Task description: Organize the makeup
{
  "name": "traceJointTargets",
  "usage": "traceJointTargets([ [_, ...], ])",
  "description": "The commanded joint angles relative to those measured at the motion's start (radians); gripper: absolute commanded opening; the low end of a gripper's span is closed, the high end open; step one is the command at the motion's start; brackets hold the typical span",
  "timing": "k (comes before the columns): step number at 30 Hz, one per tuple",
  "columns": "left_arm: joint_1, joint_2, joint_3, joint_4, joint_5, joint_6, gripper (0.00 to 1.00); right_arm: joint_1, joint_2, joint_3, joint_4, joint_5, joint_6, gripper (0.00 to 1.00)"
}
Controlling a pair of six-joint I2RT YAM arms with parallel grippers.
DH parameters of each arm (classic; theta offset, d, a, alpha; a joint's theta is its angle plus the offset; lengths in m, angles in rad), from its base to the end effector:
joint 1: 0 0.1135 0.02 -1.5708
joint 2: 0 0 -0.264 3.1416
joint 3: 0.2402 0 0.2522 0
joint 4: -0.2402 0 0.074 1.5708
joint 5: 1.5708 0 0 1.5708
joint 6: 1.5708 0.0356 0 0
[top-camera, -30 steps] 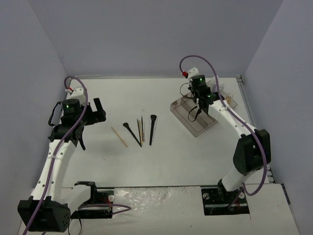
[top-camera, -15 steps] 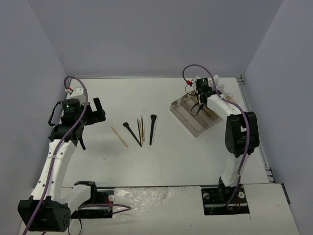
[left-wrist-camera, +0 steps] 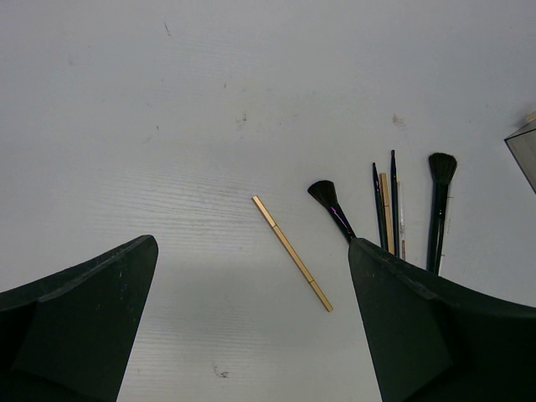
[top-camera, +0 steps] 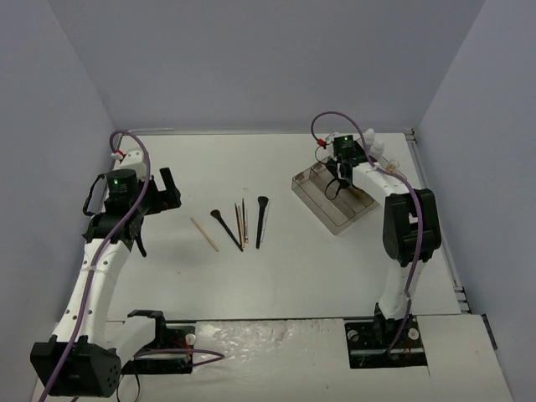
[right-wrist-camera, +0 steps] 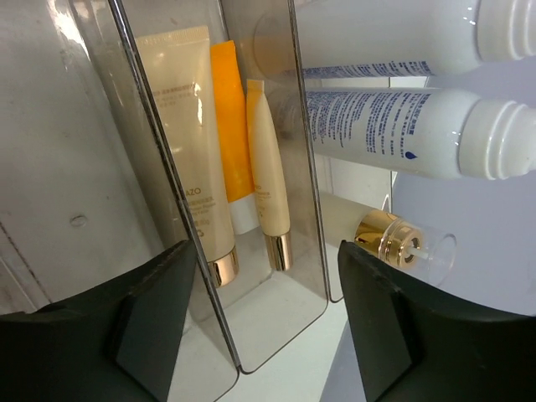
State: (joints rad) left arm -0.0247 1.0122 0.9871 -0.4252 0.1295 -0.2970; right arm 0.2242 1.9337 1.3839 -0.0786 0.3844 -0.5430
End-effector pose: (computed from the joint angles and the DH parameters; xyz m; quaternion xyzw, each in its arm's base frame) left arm 0.2247 -0.0102 0.3436 -0.0807 0.8422 -0.1390 0.5147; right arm 0.4324 0.0849 0.2206 -0.2469 0.8435 -0.2388 0.4129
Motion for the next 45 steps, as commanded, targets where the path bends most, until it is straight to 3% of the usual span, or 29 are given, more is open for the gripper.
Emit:
traceJointTargets([
  [1,0.005,-0.003,0.042,0.039,-0.003,-0.001,0.97,0.024,-0.126,0.066,0.014,0.016,0.087,0.68],
  [8,0.005,-0.008,0.040,0.040,0.003,-0.003,0.97,0.205,-0.318,0.019,-0.027,0.009,0.432,0.75],
  [11,0.003,-0.009,0.036,0.042,0.014,-0.004,0.97,0.284,-0.393,-0.073,-0.012,-0.023,0.713,0.77],
  [19,-0.023,-0.036,0.028,0.048,0.003,0.010,0.97,0.575,-0.347,-0.198,0.062,0.097,1.002,0.74],
  [26,-0.138,-0.089,0.021,0.002,-0.122,0.086,0.97,0.627,-0.203,-0.224,0.141,0.124,1.100,0.54],
  [45,-0.171,-0.133,-0.008,-0.017,-0.134,0.082,0.97,0.624,0.020,-0.145,0.204,0.107,1.137,0.40],
])
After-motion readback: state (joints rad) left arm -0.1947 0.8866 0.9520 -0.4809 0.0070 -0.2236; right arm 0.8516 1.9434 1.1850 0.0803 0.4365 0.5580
